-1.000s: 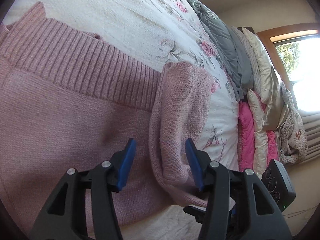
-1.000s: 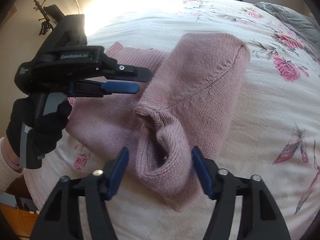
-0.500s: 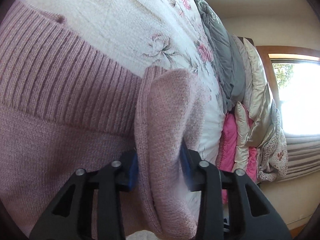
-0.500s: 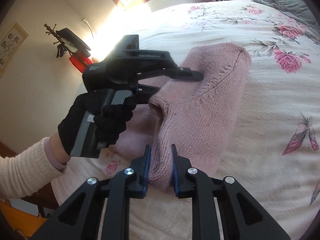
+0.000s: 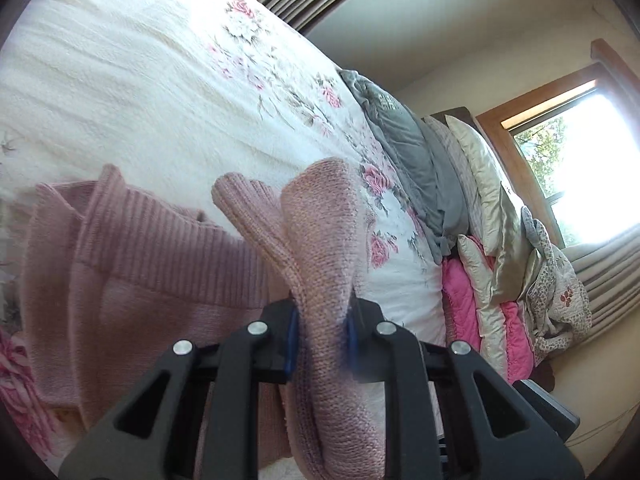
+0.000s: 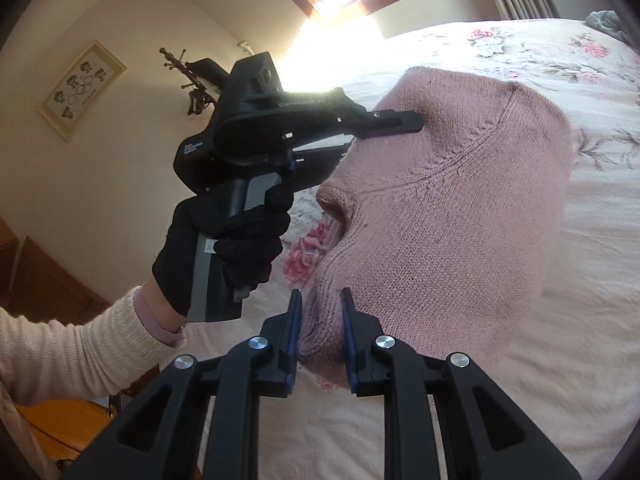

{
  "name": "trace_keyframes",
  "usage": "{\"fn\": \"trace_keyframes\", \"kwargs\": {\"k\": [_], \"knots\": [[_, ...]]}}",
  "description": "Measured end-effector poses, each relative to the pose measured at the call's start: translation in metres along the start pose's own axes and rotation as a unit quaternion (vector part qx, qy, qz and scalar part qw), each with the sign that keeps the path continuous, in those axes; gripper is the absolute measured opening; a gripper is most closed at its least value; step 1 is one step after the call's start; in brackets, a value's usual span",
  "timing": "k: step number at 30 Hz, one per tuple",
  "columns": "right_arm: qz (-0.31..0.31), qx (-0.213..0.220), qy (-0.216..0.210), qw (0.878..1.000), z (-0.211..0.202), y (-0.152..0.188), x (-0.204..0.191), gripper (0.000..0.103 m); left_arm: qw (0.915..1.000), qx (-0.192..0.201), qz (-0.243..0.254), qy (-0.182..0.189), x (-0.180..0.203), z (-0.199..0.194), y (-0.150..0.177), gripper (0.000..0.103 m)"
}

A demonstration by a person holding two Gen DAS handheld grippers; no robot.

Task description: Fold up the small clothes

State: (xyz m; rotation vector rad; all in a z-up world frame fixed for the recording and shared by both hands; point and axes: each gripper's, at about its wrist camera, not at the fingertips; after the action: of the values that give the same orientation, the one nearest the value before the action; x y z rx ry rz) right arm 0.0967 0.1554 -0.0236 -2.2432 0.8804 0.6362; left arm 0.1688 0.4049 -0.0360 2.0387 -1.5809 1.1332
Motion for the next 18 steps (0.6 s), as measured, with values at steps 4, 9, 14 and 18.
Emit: {"fn": "trace_keyframes", "kwargs": {"k": [4,9,14,18], "knots": [[-0.021,-0.027,-0.004,0.999,0.043,-0.013,-0.025,0.019,0.9994,0.016,-0.008,-0.031,-0.025,-0.031,0.006,0.017],[-0.019,-0.055,-0.018,0.998,0.091,-0.024,-0.033,0.019,0.9972,0.032,-0.047,-0.048,-0.071,-0.051,0.012,0.017],[-0.016,-0.086,0.002,0.996,0.134,-0.028,-0.030,0.019,0.9944,0.033,-0.058,-0.082,-0.113,-0.046,0.018,0.017],[-0.038,-0.122,0.054,0.990,0.168,-0.026,-0.033,0.021,0.9937,0.035,-0.085,-0.065,-0.142,-0.041,0.025,0.019]]}}
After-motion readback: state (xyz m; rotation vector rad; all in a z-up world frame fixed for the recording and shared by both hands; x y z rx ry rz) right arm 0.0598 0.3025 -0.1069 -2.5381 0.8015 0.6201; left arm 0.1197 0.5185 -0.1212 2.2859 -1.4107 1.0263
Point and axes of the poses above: each gripper's, at about its wrist camera, not at the fingertips, and z roughly the way its jaws point, x to its right, y to its underside, and after that the axes turned 14 degrees about -x, right-handed
